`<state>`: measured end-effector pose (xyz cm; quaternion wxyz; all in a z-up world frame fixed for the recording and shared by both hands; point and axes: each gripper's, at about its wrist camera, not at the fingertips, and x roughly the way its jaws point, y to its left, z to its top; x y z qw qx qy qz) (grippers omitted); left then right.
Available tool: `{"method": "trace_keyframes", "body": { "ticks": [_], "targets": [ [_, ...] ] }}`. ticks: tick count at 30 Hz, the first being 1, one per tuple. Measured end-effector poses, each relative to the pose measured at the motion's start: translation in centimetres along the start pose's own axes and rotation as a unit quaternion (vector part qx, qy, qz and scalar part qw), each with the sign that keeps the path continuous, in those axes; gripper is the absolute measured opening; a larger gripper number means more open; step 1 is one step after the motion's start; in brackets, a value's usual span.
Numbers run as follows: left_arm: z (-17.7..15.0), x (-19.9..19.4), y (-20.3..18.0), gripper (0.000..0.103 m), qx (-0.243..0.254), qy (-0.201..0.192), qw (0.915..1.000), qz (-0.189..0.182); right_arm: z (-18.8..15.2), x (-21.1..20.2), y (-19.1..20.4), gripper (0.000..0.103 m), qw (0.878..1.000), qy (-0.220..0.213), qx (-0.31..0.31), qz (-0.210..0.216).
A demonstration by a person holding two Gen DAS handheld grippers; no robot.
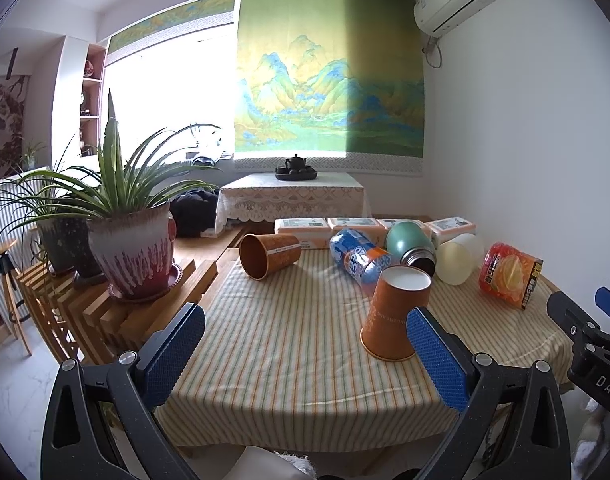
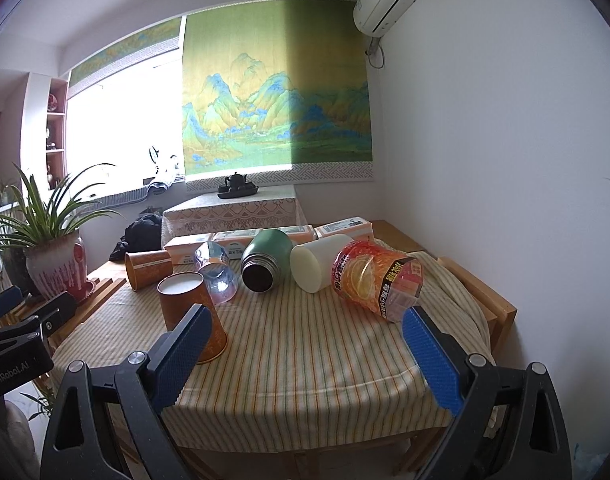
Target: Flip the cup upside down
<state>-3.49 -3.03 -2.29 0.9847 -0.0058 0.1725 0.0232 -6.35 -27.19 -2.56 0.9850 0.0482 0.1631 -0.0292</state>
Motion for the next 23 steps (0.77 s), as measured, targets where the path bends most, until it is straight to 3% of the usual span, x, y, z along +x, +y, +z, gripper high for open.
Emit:
{"method": "trace_keyframes", "body": {
  "ticks": [23],
  "targets": [
    [-0.38, 0.35, -0.25, 0.102, 0.005, 0.002, 1.0, 0.005, -0.36, 0.76, 0.07, 0.094, 1.0, 0.012, 0.001, 0.001]
  ]
}}
